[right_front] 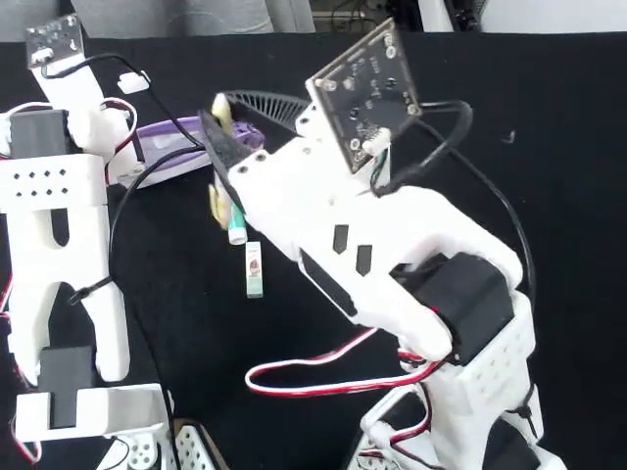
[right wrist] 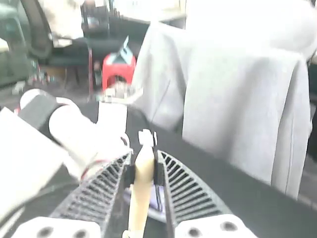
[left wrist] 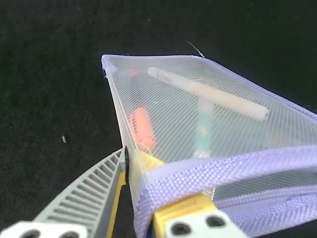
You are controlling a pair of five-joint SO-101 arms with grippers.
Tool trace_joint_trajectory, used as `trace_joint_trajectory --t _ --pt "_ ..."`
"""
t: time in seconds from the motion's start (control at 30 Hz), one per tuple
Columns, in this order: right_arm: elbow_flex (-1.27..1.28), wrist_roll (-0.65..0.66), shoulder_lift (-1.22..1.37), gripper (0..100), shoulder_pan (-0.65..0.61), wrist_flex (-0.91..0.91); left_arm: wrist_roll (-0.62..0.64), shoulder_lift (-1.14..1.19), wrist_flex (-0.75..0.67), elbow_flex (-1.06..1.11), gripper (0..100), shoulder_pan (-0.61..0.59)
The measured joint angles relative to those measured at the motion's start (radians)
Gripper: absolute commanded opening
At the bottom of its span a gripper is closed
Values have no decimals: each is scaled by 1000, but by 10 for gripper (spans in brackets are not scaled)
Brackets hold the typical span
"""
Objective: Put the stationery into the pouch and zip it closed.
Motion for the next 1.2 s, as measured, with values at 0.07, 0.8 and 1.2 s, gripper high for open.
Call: trace_joint_trajectory --t 0.07,0.8,1.2 --pt "0 0 0 11 0 -49 0 0 0 0 29 0" --pt "856 238 -457 11 -2 -859 2 0 0 0 29 60" --pt "1209 244 -586 11 -2 -1269 2 0 28 0 29 60"
